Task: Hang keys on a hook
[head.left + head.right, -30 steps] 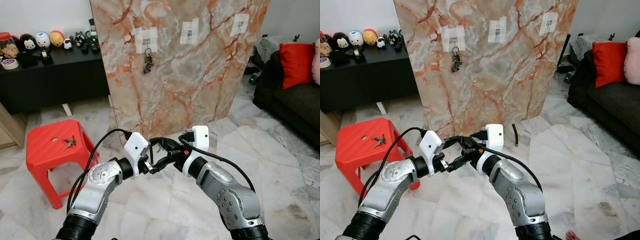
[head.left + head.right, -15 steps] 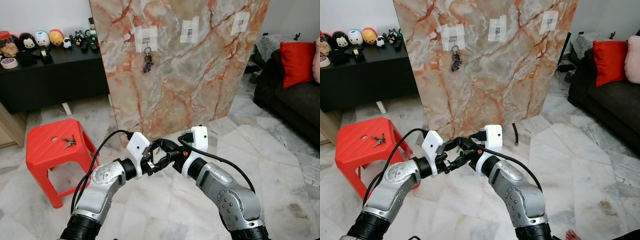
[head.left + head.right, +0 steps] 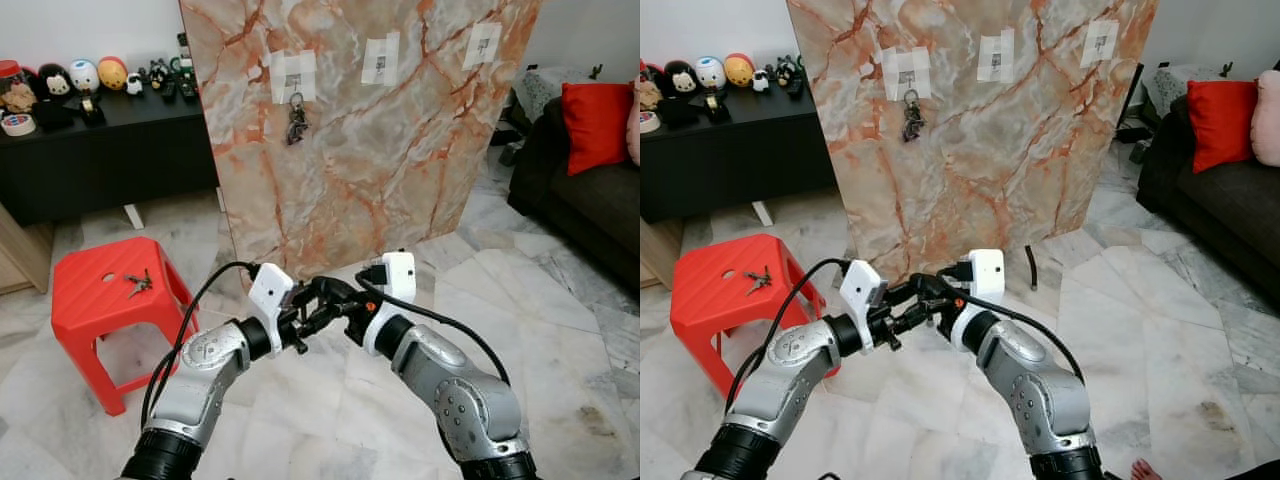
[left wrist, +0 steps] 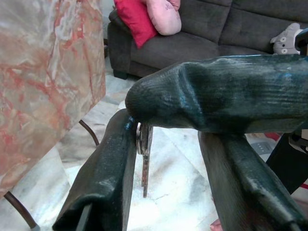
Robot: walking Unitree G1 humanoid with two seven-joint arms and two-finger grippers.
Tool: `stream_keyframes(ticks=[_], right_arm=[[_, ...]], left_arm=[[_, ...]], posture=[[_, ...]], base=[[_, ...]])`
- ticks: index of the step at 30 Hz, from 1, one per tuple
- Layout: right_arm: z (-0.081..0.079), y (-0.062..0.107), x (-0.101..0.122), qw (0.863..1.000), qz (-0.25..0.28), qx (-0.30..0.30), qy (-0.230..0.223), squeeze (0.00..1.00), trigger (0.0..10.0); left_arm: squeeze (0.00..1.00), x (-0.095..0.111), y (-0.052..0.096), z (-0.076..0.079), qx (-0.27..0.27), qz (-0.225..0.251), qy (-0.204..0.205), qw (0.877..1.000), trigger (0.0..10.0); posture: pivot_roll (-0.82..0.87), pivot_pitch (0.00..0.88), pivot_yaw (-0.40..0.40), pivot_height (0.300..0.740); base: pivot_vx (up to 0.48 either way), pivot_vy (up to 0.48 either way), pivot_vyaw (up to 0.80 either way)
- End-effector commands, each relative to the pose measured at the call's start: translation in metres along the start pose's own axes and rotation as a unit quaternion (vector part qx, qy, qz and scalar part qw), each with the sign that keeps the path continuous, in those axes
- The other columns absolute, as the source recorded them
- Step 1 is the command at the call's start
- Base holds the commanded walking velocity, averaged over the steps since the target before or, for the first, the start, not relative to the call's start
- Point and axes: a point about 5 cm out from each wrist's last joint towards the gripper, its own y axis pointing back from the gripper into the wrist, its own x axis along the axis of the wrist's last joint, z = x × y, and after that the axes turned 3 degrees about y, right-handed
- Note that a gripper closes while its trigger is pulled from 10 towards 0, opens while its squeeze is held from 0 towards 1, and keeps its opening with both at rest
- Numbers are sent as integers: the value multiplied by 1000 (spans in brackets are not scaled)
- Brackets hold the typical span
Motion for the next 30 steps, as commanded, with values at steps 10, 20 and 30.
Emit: stream_keyframes(ticks=[10, 20, 30], right_arm=[[-3, 2, 3, 1000, 9, 5, 2, 0, 10000], [-3, 2, 3, 1000, 8, 5, 1, 0, 10000], [-3, 1, 2, 1000, 8, 4, 0, 0, 10000]], left_arm=[[0, 6, 4, -7, 17, 17, 15, 1000, 4392], [0, 7, 5, -8, 22, 23, 25, 999, 0], [0, 8, 5, -5, 10, 26, 28, 999, 0]], posture=[[73, 40, -52, 740], [72, 40, -52, 740], [76, 42, -51, 740]], base=[[0, 0, 0], [0, 0, 0], [0, 0, 0]])
